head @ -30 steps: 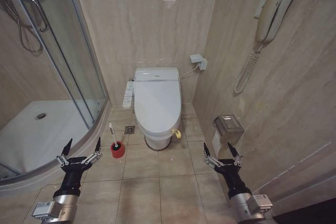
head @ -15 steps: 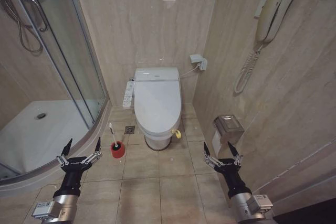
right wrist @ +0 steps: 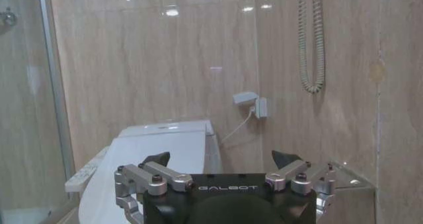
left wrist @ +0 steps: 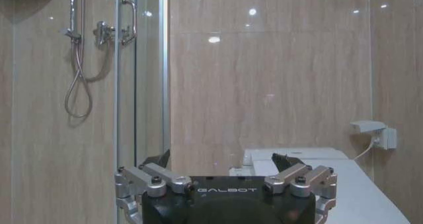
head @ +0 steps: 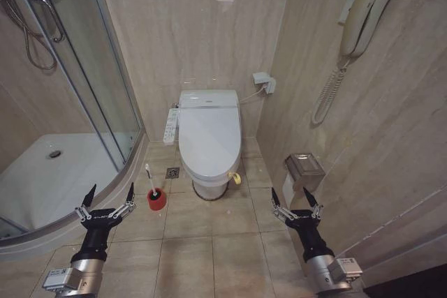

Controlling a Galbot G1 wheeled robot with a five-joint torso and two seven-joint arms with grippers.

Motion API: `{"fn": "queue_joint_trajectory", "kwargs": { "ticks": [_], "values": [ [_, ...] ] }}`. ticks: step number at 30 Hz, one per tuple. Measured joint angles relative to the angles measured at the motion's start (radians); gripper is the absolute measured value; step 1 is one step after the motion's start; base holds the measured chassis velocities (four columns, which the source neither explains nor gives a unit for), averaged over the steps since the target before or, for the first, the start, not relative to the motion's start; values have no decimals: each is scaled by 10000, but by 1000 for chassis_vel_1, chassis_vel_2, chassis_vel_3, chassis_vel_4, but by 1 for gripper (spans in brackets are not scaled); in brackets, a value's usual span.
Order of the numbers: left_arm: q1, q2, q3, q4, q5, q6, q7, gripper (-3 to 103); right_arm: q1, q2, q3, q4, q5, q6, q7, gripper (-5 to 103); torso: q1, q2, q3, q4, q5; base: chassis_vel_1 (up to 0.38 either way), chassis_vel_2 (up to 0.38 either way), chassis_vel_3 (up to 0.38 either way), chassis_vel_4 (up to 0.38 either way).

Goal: Open the toilet lid, clean the toilet bowl with a toilet brush, close the toilet lid, and flush.

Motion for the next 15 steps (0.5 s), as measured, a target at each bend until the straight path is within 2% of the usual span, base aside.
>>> {"fn": "queue_joint_trajectory", "kwargs": {
  "ticks": [6,15],
  "values": [
    [1,0,0,0,0,0,0,100,21,-27,39,-70,79,122,0,100,-2,1,-1,0,1,-51,48,44,-48],
    [-2,0,0,0,0,0,0,100,140,-41,85,-107,94,218,175,100,3,-1,1,-2,0,-190,190,186,-194]
  ]
}}
